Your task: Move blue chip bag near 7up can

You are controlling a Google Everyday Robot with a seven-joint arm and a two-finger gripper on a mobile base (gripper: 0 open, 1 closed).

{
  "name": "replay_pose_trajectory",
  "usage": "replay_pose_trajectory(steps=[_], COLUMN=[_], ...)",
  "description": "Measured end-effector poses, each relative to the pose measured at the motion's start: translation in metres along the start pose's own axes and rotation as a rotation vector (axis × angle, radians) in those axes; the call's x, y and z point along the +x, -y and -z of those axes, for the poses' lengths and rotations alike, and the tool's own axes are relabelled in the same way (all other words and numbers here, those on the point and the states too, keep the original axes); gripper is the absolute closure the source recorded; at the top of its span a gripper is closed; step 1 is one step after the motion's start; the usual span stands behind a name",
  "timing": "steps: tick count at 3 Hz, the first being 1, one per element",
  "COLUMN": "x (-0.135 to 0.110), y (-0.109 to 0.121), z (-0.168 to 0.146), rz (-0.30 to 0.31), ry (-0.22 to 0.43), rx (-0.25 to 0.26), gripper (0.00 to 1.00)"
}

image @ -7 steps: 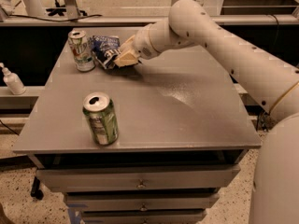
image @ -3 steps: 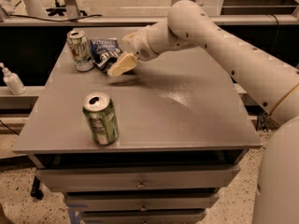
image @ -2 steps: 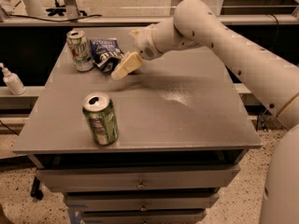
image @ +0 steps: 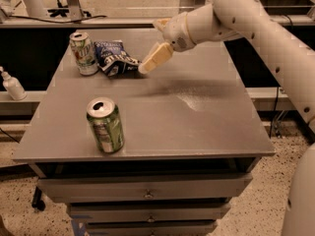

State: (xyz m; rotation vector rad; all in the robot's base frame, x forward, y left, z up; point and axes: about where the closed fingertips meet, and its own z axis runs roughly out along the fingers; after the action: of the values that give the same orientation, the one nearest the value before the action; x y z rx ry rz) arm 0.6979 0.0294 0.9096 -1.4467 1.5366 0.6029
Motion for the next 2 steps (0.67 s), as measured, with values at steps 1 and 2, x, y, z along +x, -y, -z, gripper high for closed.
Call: replay_pose_trajectory(steps=[1, 2], x=[0.006, 0.016], y=[0.011, 0.014], z=[0.050, 0.100], rz=[0.056, 0.103], ry=[-0.026, -0.075], rx=[0.011, 0.039], gripper=[0.00, 0.00])
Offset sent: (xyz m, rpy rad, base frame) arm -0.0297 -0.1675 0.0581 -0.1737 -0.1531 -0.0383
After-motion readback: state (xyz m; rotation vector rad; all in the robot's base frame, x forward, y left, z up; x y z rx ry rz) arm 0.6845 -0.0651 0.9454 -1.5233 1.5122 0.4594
